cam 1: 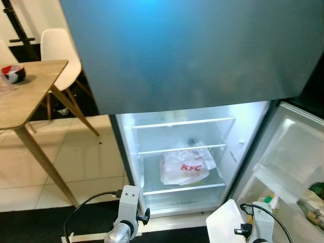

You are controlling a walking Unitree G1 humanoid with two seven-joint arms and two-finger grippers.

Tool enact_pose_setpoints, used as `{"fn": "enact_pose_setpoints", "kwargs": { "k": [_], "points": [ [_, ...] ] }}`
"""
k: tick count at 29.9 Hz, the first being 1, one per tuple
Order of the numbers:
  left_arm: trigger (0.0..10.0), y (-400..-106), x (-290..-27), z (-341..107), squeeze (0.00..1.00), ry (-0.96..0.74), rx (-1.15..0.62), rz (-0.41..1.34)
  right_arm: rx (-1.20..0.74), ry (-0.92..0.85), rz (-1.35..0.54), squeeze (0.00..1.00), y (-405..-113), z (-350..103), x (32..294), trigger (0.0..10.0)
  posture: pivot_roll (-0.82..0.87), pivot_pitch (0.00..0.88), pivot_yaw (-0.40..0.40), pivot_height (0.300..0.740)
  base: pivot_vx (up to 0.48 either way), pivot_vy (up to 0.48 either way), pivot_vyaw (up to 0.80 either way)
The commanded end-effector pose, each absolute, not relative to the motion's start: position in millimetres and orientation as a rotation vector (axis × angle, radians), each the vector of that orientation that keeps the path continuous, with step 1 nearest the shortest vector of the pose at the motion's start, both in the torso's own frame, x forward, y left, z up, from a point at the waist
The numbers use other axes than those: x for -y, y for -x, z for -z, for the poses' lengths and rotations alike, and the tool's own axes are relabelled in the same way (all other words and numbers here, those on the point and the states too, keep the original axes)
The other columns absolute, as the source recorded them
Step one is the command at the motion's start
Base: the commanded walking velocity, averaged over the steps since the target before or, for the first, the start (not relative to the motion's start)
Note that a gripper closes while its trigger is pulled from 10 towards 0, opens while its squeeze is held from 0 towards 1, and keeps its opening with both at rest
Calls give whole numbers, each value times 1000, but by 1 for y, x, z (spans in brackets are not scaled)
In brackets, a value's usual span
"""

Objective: Restocking fridge

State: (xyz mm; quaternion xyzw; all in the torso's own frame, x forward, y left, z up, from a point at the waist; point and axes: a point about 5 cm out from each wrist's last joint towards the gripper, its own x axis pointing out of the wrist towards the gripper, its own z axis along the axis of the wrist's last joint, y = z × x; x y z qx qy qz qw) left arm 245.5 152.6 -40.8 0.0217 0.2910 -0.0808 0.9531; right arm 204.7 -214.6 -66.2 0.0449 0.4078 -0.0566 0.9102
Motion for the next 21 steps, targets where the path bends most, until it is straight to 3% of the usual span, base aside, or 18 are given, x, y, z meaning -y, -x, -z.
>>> {"fn": "enact_pose_setpoints", "kwargs": {
  "k": [1,21],
  "points": [
    [10000,-241,-156,44,0,-70,-610,168,-810,-89,127,0,-206,64,218,10000,-82,43,33,740,0,0,0],
    [10000,-239,-160,45,0,-19,-612,123,-788,-36,86,0,-208,63,213,10000,-79,32,33,740,0,0,0]
  ]
}}
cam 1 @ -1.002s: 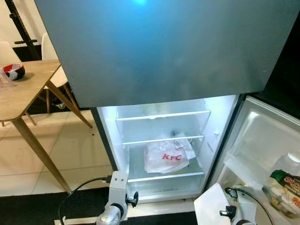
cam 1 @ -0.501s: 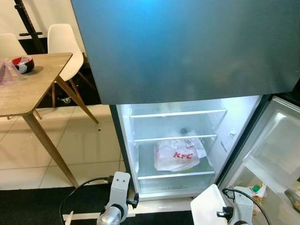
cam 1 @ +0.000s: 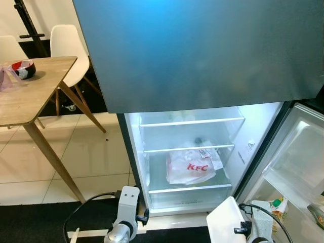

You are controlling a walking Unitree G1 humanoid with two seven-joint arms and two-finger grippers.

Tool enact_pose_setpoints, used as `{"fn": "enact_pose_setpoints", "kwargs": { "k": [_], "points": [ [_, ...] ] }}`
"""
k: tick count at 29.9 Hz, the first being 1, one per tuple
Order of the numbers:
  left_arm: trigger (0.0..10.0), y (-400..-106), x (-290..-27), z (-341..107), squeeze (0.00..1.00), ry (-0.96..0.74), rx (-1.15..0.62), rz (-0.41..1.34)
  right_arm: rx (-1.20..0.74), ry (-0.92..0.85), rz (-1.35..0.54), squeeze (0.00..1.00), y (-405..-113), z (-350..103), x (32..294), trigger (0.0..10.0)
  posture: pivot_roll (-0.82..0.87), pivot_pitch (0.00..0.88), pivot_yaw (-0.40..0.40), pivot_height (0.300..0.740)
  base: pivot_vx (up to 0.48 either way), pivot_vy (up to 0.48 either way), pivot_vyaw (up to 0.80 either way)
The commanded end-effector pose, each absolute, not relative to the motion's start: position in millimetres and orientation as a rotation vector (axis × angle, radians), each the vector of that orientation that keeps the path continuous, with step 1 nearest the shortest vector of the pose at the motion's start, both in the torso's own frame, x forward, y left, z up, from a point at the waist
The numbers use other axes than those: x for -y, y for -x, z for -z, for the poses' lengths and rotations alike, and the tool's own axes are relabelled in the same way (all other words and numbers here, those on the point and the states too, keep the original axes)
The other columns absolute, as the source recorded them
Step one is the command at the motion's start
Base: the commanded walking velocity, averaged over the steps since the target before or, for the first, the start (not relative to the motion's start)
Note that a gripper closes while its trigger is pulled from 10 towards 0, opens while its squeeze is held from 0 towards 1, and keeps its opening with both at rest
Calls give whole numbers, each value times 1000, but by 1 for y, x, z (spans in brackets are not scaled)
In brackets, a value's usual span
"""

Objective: Restocking fridge

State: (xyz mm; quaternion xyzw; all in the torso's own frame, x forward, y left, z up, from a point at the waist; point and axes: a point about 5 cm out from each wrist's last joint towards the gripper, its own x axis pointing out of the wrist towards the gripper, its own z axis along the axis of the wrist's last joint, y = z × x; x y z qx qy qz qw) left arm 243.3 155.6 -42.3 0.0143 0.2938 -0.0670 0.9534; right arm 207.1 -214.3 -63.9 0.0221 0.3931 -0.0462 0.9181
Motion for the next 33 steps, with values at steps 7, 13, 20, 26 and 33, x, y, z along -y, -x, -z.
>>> {"fn": "enact_pose_setpoints", "kwargs": {
  "k": [7,13,20,26,33],
  "points": [
    [10000,-238,-161,46,0,-42,-619,128,-793,-17,71,0,-207,63,213,10000,-79,26,32,740,0,0,0],
    [10000,-238,-161,45,0,-52,-608,135,-795,-15,69,0,-207,64,212,10000,-77,22,32,740,0,0,0],
    [10000,-236,-162,47,0,-49,-624,130,-795,-16,64,0,-207,64,211,10000,-75,12,33,740,0,0,0],
    [10000,-235,-164,48,0,-59,-631,132,-807,-14,61,0,-205,65,211,10000,-75,8,33,740,0,0,0],
    [10000,-234,-164,49,0,-55,-632,125,-822,-14,62,0,-203,67,210,10000,-75,8,33,740,0,0,0]
  ]
}}
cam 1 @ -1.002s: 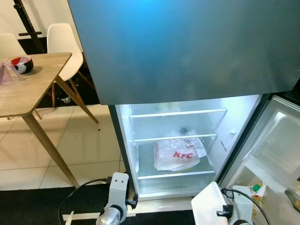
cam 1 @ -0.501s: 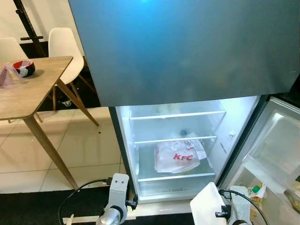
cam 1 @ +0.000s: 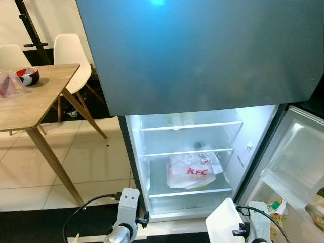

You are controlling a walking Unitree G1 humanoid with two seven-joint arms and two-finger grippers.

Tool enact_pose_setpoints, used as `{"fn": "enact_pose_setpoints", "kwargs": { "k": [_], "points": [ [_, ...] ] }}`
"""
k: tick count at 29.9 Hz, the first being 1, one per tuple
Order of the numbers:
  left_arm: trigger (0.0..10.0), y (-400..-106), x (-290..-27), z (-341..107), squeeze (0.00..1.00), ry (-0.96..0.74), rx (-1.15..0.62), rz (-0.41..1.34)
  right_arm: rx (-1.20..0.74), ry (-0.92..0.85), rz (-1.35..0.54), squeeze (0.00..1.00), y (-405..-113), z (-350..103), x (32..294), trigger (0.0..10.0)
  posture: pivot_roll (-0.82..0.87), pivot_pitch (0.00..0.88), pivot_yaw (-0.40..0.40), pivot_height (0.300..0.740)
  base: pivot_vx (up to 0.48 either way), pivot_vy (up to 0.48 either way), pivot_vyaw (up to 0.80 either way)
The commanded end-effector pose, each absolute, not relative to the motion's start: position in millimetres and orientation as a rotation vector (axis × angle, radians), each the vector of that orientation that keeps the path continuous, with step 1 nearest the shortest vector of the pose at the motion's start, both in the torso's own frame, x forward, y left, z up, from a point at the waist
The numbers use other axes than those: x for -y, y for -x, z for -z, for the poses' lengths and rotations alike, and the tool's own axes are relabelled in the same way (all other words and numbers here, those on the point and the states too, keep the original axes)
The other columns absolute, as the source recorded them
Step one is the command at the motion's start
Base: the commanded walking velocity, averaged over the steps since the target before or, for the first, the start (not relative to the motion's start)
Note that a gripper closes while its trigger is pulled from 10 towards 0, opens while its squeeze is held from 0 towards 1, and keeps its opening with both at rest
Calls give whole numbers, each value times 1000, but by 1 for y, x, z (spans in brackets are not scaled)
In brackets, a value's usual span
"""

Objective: Restocking fridge

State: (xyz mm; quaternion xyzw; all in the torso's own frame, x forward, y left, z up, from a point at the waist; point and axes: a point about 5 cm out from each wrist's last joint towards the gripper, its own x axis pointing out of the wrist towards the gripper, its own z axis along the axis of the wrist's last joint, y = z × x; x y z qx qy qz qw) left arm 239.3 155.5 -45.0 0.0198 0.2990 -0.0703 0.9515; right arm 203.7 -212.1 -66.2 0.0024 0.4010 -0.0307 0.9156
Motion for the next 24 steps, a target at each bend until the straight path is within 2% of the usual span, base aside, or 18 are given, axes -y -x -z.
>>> {"fn": "enact_pose_setpoints", "kwargs": {
  "k": [1,8,24],
  "points": [
    [10000,-234,-166,49,0,-68,-643,124,-824,-15,63,0,-203,67,210,10000,-70,8,32,740,0,0,0],
    [10000,-233,-170,49,0,-89,-638,106,-830,-23,62,0,-201,68,209,10000,-69,8,32,740,75,0,0],
    [10000,-234,-168,48,0,-79,-633,111,-812,-45,71,0,-205,66,207,10000,-67,13,32,740,364,0,0]
  ]
}}
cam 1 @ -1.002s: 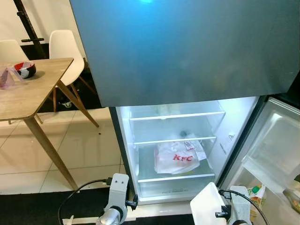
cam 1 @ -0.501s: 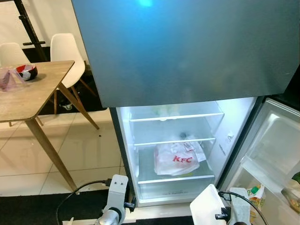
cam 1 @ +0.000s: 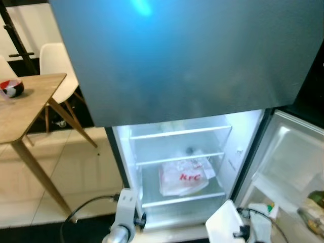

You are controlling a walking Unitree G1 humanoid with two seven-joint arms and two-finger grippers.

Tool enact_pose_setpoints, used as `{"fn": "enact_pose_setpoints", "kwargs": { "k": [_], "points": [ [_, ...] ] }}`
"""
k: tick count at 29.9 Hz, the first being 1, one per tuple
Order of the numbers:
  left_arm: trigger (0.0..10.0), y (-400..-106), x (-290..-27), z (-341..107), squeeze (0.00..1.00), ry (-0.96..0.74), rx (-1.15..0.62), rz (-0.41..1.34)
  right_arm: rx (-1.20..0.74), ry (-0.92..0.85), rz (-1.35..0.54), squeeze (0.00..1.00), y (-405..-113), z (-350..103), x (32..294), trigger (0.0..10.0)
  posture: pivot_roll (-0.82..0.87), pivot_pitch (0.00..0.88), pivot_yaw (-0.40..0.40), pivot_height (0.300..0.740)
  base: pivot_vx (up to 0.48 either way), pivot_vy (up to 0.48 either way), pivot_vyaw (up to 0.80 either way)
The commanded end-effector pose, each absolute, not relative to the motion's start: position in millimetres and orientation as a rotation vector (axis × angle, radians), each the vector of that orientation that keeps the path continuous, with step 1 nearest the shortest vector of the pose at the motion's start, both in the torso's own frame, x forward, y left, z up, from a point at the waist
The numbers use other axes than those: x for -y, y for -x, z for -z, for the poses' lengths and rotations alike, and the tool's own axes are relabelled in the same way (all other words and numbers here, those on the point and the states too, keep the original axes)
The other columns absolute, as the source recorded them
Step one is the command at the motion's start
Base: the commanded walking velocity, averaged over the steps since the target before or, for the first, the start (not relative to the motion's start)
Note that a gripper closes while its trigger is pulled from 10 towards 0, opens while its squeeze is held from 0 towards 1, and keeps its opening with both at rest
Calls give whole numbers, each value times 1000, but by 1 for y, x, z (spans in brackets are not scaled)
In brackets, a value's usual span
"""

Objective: Restocking fridge

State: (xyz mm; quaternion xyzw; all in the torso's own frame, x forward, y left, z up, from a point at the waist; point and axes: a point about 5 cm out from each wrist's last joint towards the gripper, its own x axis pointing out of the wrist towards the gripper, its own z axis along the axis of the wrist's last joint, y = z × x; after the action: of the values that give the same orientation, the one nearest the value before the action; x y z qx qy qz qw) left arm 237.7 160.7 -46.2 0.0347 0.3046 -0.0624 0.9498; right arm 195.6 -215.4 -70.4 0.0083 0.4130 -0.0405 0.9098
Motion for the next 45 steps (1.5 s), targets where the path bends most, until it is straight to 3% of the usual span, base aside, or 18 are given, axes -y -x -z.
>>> {"fn": "enact_pose_setpoints", "kwargs": {
  "k": [1,9,25,29,33,40,45],
  "points": [
    [10000,-234,-168,48,0,-78,-632,111,-811,-45,72,0,-205,66,208,10000,-66,12,32,740,375,0,0],
    [10000,-235,-168,47,0,-73,-625,110,-806,-48,77,0,-207,65,208,10000,-62,13,32,740,338,0,0],
    [10000,-231,-170,47,0,-73,-597,116,-808,-76,84,0,-202,67,209,10000,-61,25,34,740,0,0,0],
    [10000,-221,-160,49,0,-138,-560,314,-763,-170,42,0,-204,64,211,10000,-68,41,38,740,0,0,0],
    [10000,-213,-150,46,0,-192,-495,503,-752,-155,-6,0,-207,61,211,10000,-68,41,38,740,0,0,0],
    [10000,-210,-138,41,0,-253,-447,681,-716,-158,-34,0,-212,57,208,10000,-60,63,33,730,0,0,0],
    [10000,-210,-141,39,0,-258,-420,654,-676,-223,-61,0,-215,52,208,10000,-61,67,35,705,0,0,0]
  ]
}}
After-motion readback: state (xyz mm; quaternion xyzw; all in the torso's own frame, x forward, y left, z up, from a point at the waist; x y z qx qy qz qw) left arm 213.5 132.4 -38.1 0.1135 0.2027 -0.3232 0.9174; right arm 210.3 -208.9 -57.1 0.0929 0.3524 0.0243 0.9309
